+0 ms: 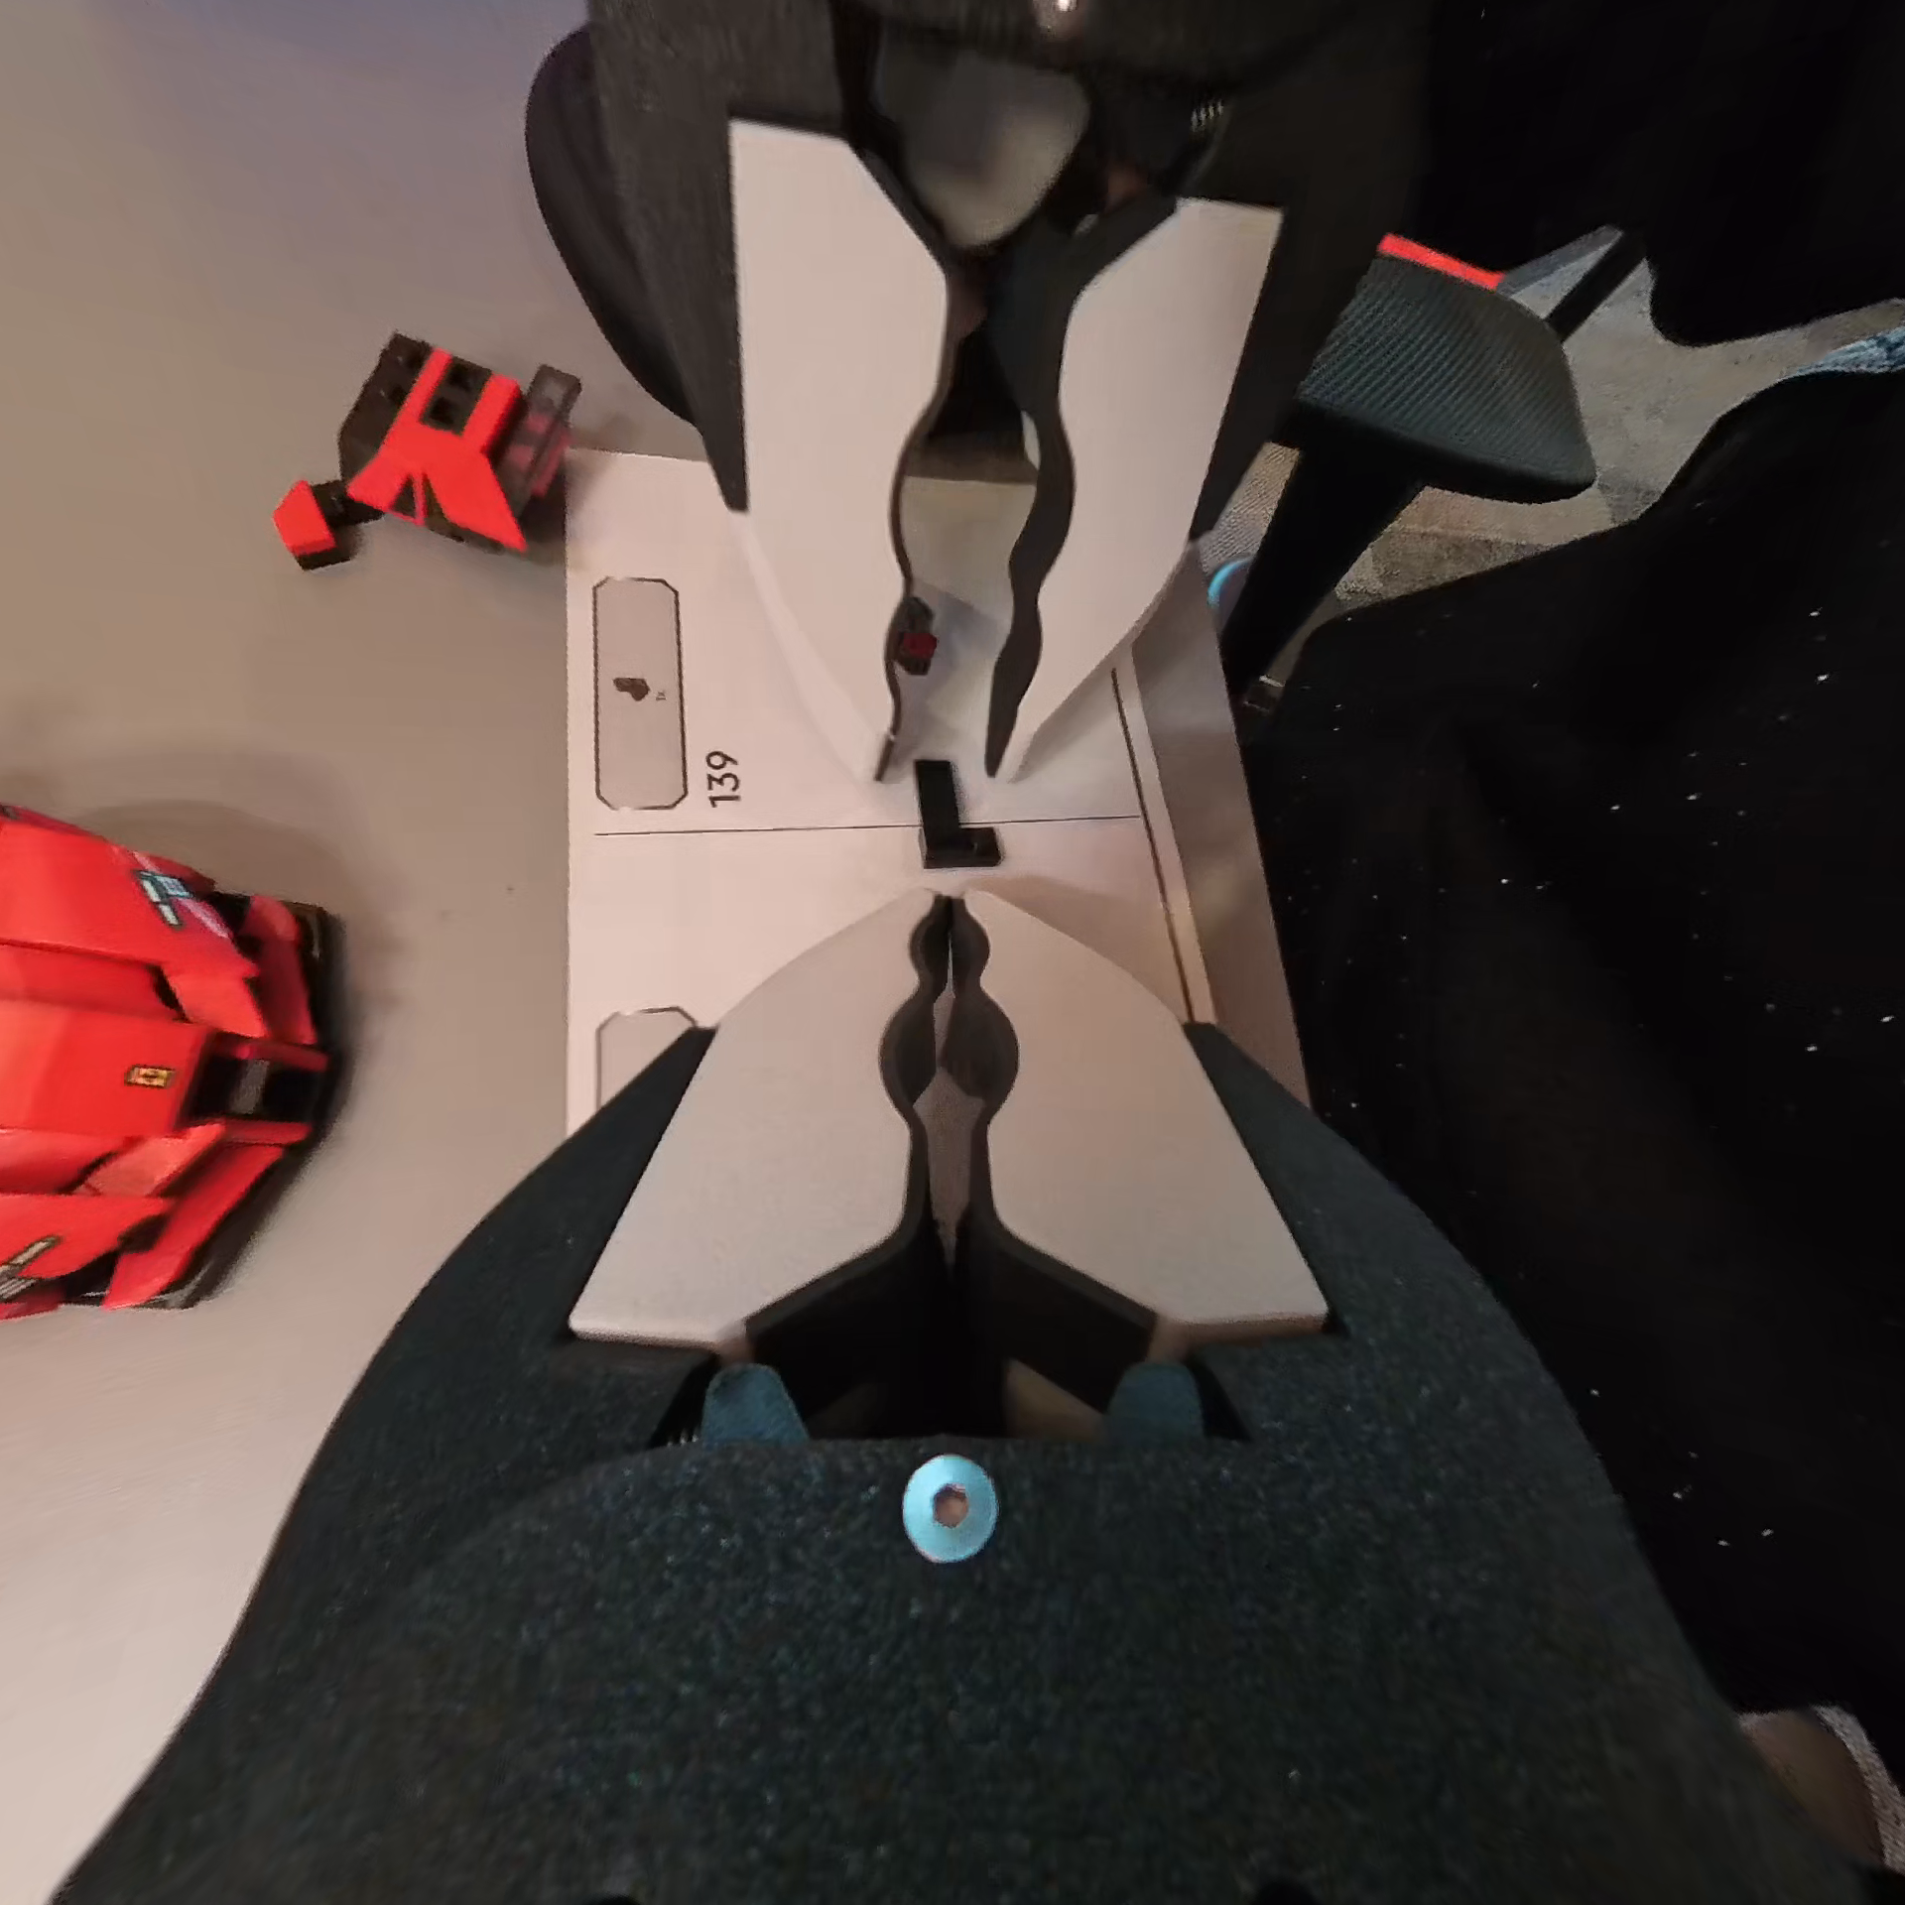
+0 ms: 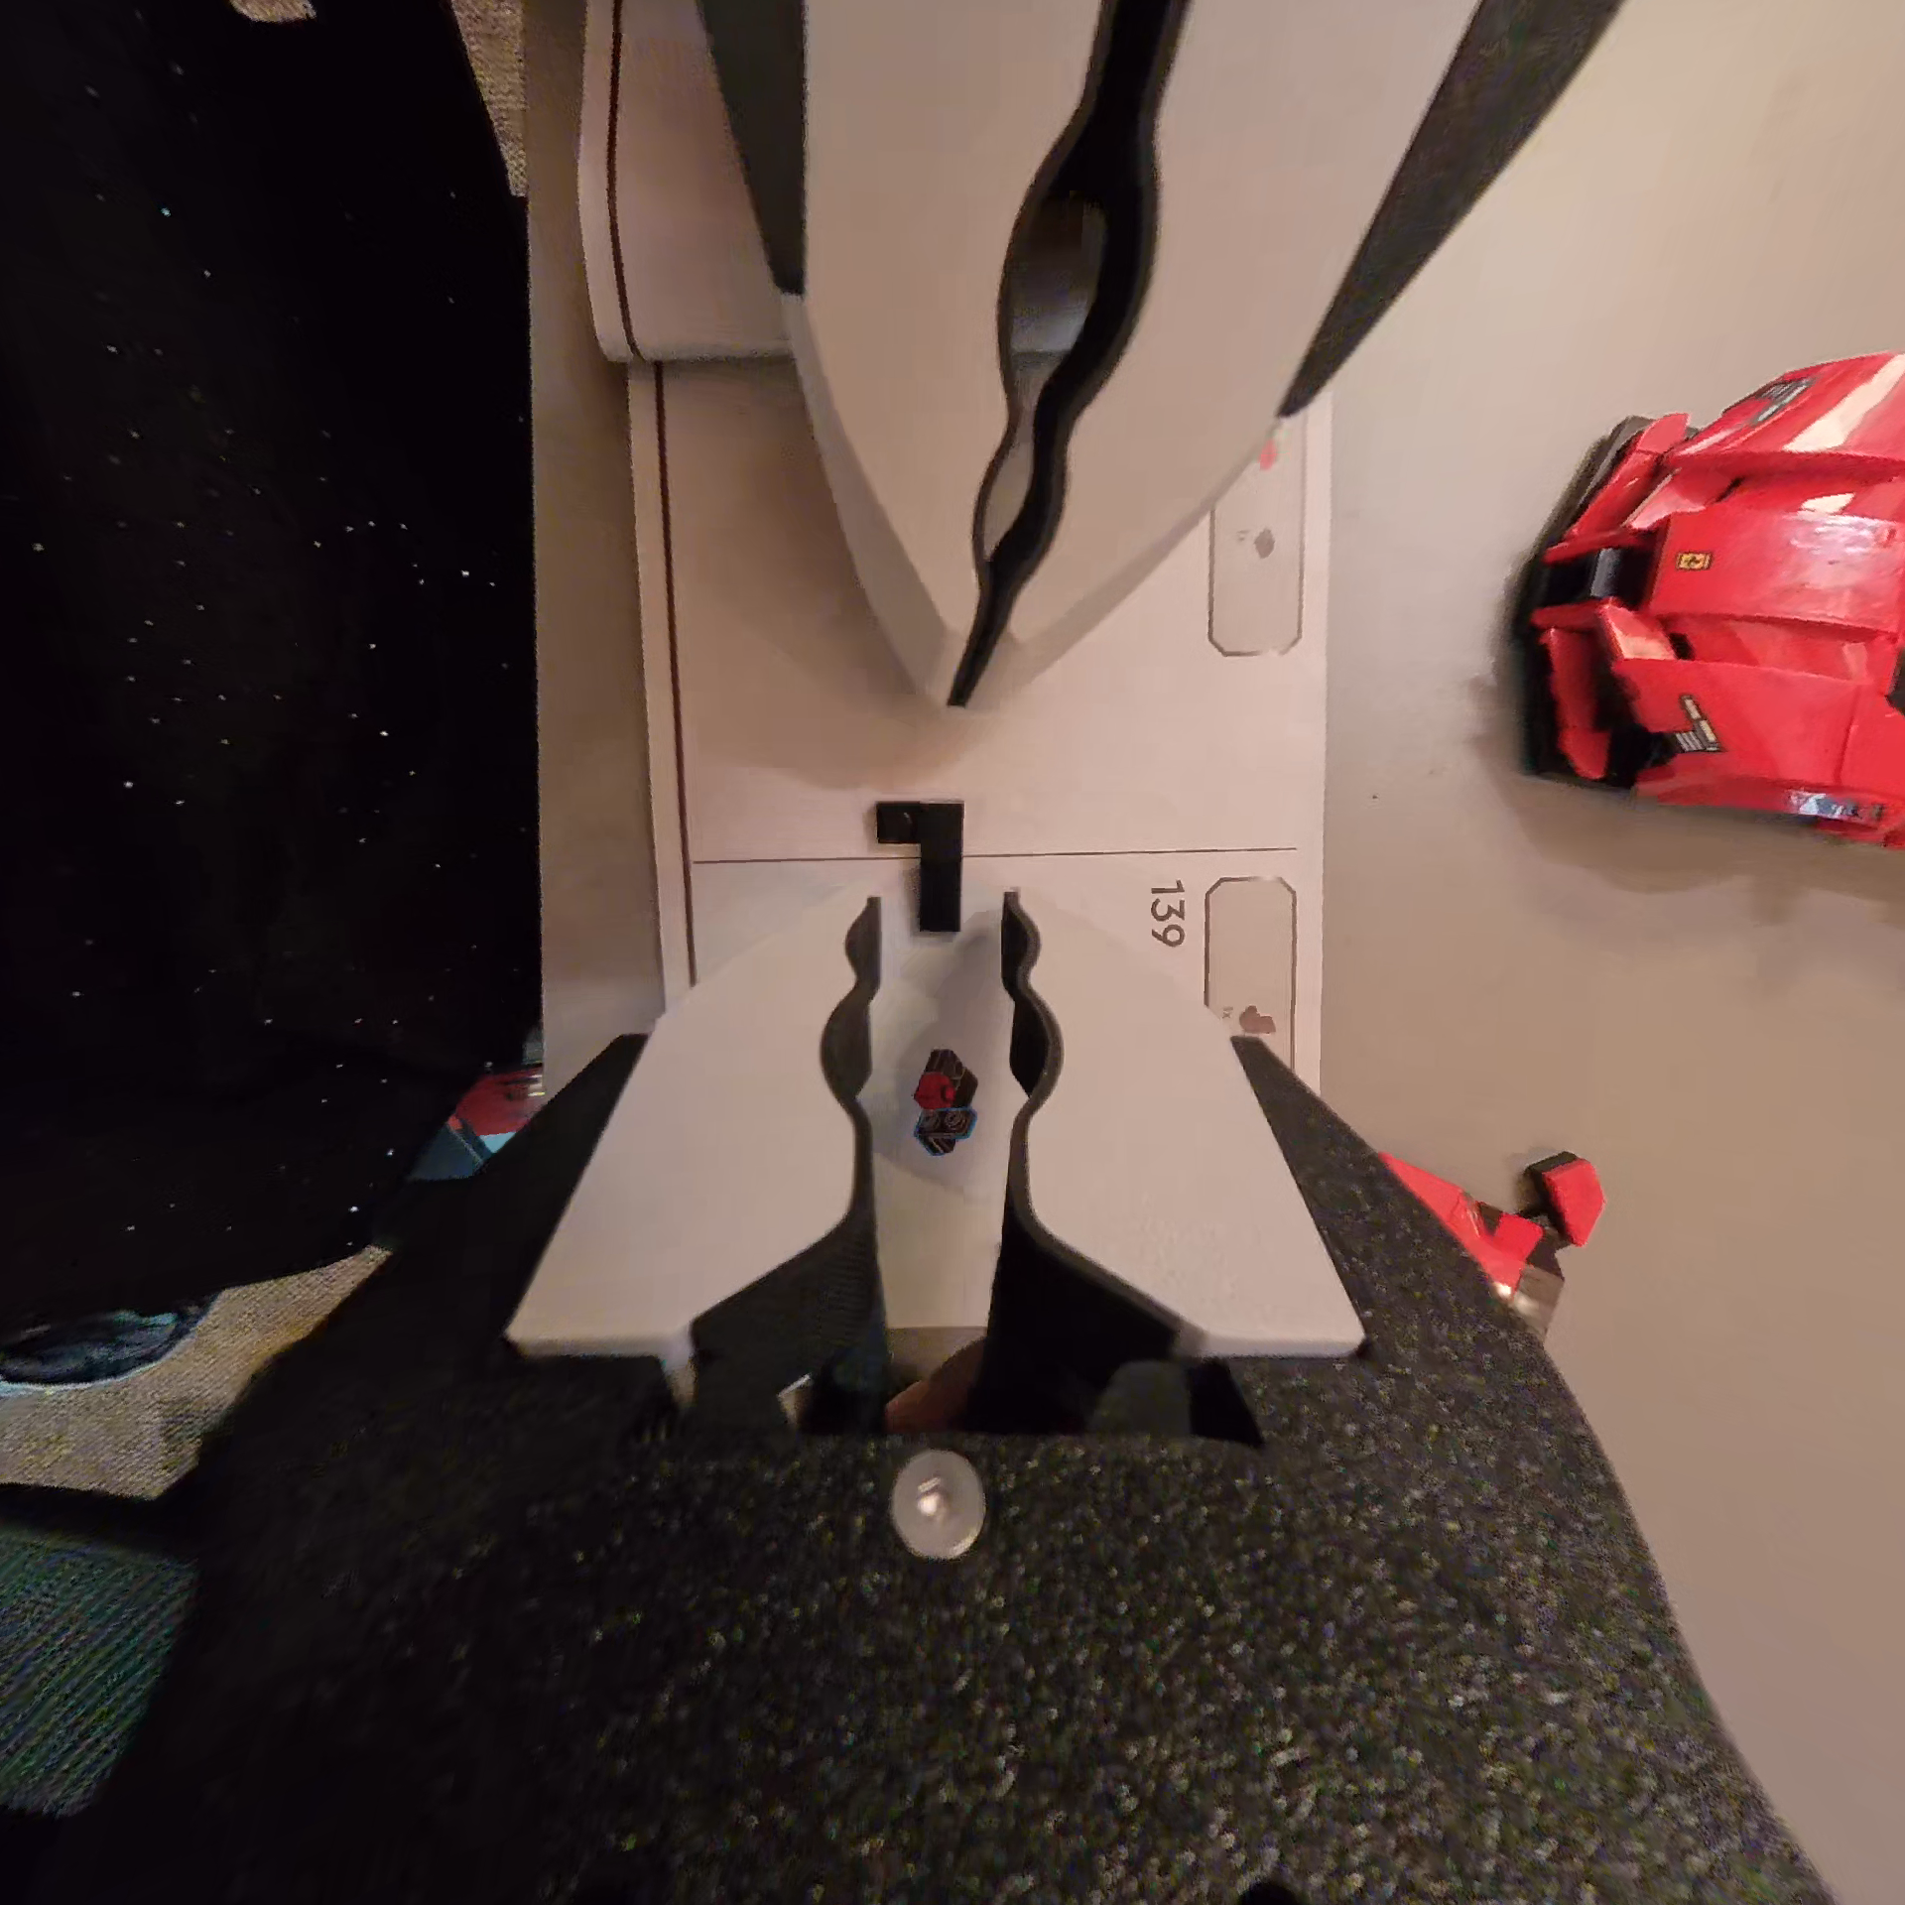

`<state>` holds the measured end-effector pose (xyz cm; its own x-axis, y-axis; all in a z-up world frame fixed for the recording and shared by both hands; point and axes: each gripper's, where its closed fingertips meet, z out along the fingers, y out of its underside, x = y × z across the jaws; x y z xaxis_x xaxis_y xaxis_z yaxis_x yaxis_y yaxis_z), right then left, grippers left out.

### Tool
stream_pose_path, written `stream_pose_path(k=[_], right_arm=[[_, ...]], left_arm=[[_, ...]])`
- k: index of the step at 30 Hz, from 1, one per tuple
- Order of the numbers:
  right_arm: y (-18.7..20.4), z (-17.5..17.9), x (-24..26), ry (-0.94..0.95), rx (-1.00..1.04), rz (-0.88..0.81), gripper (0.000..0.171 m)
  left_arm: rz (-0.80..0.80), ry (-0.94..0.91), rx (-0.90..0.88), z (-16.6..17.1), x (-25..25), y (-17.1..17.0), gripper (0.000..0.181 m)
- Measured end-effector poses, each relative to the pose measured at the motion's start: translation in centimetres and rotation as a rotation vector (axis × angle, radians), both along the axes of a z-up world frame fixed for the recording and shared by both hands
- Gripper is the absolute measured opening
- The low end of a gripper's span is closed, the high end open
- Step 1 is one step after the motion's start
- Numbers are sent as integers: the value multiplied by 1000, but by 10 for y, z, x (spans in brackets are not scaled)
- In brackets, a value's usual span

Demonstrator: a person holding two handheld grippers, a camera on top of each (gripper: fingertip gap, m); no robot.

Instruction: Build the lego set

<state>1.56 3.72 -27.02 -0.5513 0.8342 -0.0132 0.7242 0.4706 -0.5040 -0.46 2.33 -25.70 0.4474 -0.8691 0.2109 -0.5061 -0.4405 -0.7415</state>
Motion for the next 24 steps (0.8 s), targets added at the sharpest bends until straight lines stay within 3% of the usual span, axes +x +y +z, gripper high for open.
stream_pose_path(k=[2, 4, 11, 24], right_arm=[[-1, 4, -1, 14, -21, -1, 19], [-8, 10, -8, 64, -79, -3, 0], [-9, 4, -14, 1, -49, -1, 0], [-11, -1, -15, -169, 77, -2, 0]], left_arm=[[5, 5, -4, -1, 1, -3, 0], [29, 29, 7, -2, -1, -3, 0], [49, 35, 15, -2, 1, -8, 0], [192, -42, 142, 32, -31, -19, 0]])
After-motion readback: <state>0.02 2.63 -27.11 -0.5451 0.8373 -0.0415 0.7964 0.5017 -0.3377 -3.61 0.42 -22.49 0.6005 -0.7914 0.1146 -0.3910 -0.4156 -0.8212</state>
